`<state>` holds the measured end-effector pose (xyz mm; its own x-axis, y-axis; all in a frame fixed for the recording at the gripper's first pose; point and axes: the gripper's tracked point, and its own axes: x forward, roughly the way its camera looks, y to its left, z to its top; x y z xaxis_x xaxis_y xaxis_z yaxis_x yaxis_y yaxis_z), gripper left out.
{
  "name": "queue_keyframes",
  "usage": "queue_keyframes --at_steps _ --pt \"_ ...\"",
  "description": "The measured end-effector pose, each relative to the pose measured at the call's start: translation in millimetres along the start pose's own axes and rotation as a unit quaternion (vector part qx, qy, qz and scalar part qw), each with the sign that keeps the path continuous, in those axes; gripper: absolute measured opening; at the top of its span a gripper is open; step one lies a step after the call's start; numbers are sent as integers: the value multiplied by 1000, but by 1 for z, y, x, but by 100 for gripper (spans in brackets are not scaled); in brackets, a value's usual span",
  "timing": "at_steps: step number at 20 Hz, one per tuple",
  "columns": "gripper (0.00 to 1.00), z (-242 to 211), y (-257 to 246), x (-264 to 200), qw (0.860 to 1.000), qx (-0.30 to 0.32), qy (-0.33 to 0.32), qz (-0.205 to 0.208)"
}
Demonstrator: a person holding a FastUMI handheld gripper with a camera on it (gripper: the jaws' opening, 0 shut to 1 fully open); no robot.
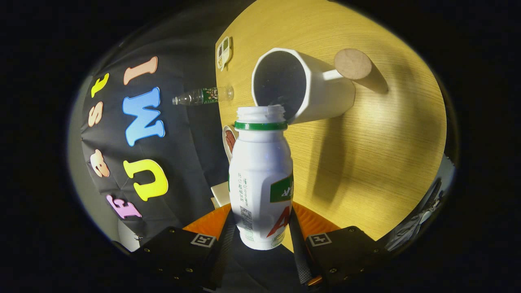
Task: Take the bottle from table, then pour the juice into the cup, finally place the bottle on the coaster
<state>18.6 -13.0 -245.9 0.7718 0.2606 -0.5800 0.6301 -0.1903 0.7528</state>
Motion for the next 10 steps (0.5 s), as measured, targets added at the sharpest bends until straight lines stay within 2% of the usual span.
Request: queue_keyframes --at_steps 10 --pt "68 -4 5 2 1000 24 7 -3"
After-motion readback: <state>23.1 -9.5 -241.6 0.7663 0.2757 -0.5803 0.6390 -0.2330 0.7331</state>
